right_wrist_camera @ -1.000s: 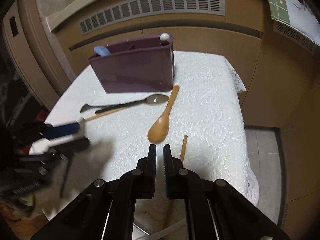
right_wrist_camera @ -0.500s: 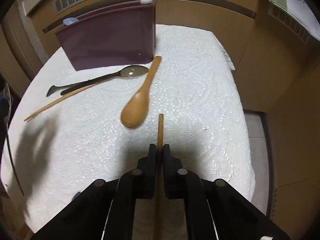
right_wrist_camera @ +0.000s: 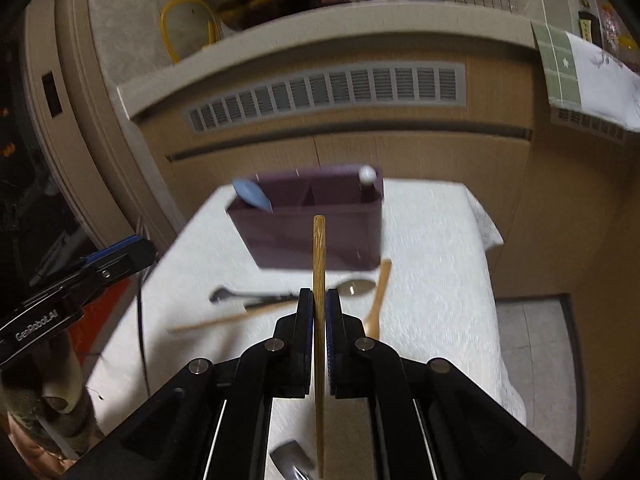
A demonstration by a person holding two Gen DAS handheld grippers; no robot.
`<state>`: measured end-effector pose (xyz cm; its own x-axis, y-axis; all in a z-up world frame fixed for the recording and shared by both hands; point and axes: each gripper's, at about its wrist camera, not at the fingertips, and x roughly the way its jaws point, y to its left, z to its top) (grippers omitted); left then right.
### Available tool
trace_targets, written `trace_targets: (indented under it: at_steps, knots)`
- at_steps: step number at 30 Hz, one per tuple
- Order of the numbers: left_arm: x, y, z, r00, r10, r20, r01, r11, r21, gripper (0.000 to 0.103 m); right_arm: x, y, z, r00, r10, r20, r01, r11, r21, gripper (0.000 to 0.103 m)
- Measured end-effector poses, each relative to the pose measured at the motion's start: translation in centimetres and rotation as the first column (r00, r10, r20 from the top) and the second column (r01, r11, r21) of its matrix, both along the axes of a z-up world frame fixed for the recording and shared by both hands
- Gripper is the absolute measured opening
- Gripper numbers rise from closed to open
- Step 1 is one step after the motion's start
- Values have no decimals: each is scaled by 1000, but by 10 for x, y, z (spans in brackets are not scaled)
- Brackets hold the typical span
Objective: Organize utensils
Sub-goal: 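Carry the chopstick and metal spoon up and insert them into the caddy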
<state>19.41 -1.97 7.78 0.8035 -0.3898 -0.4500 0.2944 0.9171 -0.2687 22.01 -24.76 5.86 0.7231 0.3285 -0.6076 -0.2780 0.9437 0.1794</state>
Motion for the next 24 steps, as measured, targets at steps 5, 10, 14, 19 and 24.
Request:
trace_targets:
  at_steps: [5, 10, 14, 19, 24]
  knots:
    - [36, -3, 70, 977, 36, 210, -34, 999, -11, 34, 30, 3, 90, 975, 2, 221, 2, 1000, -14, 5]
    - [81, -5, 93, 934, 113, 338, -104, 994, -45, 34, 70, 8, 140, 941, -14, 338, 15, 1000, 0, 5]
    - [125, -2, 78, 943, 131, 307, -110, 990, -84, 34, 113, 9, 135, 938, -5, 345, -7, 999, 33, 5]
    - [163, 1, 47, 957, 145, 251, -123, 987, -103, 34, 150, 18, 102, 958, 2, 288, -8, 1000, 19, 5]
    - [187, -2, 21, 965, 153, 213, -133, 986, -104, 34, 172, 23, 63, 963, -35, 266, 39, 999, -12, 5]
